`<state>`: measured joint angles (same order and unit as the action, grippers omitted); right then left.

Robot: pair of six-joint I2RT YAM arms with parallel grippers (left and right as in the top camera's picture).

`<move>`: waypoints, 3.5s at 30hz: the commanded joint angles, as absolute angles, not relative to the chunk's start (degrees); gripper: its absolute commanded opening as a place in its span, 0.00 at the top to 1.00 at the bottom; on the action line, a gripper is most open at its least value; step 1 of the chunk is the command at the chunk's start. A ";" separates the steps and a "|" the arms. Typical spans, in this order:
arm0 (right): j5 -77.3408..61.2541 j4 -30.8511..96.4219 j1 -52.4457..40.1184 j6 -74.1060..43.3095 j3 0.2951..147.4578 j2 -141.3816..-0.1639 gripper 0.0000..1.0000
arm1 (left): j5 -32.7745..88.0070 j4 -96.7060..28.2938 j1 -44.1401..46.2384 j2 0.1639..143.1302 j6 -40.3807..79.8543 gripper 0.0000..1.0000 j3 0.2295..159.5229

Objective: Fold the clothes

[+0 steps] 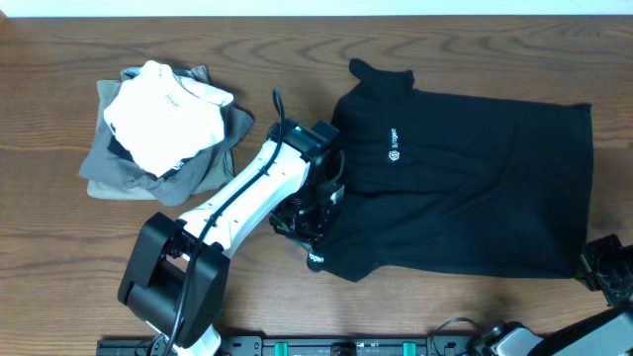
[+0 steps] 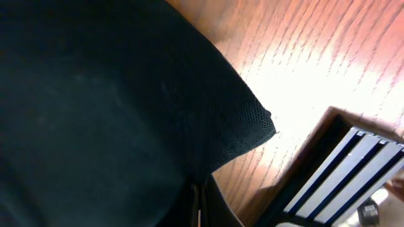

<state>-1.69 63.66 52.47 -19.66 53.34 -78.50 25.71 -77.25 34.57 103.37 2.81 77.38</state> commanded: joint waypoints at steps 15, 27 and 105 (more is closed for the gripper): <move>-11.38 62.15 52.21 -17.32 56.62 -71.24 0.99 | 25.17 -78.41 46.19 97.89 5.30 0.94 78.37; -21.91 46.98 49.10 -27.11 56.62 -72.38 0.99 | 20.91 -57.63 34.48 96.53 5.17 0.94 80.82; -16.58 60.99 34.61 -13.19 74.59 -96.97 0.39 | 24.47 -69.56 22.57 108.66 0.32 0.23 92.20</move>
<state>-15.64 60.66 33.47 -13.15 74.56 -95.98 25.23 -69.14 22.17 106.72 1.10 97.91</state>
